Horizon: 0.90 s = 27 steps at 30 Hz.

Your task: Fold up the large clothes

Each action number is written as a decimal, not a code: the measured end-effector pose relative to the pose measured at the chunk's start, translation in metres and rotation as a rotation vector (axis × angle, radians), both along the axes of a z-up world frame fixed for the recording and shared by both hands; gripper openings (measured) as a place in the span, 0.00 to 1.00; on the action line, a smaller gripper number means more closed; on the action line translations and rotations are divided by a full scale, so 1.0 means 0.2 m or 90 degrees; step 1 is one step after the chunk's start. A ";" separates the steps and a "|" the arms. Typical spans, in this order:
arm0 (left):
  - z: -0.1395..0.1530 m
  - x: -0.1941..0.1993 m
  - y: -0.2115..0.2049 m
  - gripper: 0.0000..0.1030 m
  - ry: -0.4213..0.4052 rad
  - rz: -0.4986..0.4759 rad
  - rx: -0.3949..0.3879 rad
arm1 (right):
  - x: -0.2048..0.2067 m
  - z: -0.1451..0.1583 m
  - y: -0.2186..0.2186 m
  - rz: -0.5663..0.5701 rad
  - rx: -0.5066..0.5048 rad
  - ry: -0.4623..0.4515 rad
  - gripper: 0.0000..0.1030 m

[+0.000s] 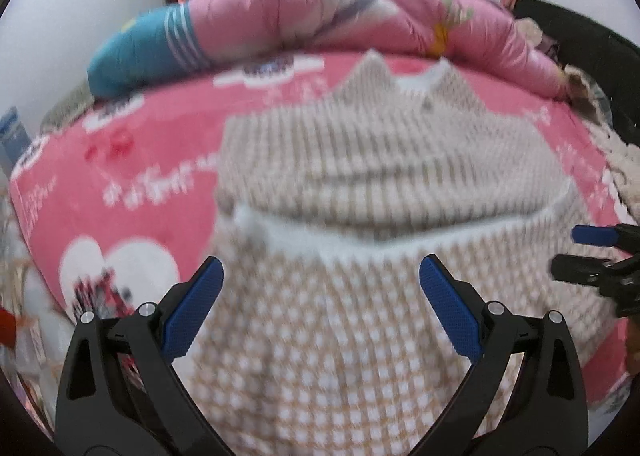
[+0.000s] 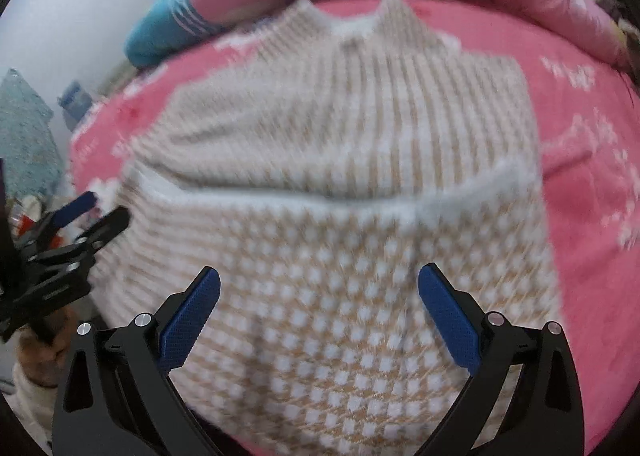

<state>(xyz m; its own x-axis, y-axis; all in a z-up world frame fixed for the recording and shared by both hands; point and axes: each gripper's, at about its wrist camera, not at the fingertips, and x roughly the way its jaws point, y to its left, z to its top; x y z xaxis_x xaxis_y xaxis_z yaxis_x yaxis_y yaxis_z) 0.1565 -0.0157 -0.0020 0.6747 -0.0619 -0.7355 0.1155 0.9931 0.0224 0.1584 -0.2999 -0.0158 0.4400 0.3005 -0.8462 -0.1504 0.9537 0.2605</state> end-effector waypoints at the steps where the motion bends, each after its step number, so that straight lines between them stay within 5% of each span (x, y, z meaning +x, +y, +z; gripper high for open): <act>1: 0.03 0.04 0.01 0.93 -0.008 0.002 0.002 | 0.01 0.07 -0.01 0.005 0.002 -0.022 0.94; 6: 0.10 0.29 -0.04 0.93 -0.032 -0.011 -0.001 | 0.18 0.38 -0.06 0.030 -0.001 -0.118 0.94; 10: 0.04 0.57 -0.11 0.93 -0.013 -0.002 0.018 | 0.53 0.46 -0.08 0.028 -0.004 -0.131 0.94; 17: -0.23 0.89 -0.07 0.93 0.092 0.071 0.012 | 1.30 0.22 -0.13 -0.033 -0.030 -0.022 0.94; 22: -0.28 0.87 -0.05 0.94 0.063 0.077 0.017 | 1.65 0.01 -0.18 -0.100 -0.038 0.041 0.81; 23: -0.28 0.86 -0.05 0.94 0.062 0.076 0.015 | 1.71 -0.04 -0.19 -0.110 -0.031 0.061 0.73; 26: -0.29 0.85 -0.06 0.94 0.062 0.077 0.010 | 1.77 -0.15 -0.21 -0.122 -0.001 0.124 0.23; 27: -0.29 0.85 -0.06 0.94 0.060 0.077 0.009 | 1.75 -0.16 -0.21 -0.122 0.008 0.133 0.17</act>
<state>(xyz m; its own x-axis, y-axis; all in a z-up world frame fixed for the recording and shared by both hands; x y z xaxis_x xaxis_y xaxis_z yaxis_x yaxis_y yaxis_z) 0.3256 -0.0277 -0.0596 0.6040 0.0257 -0.7966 -0.0024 0.9995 0.0304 0.5087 -0.3419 -0.0470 0.3066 0.2392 -0.9213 0.0906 0.9562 0.2784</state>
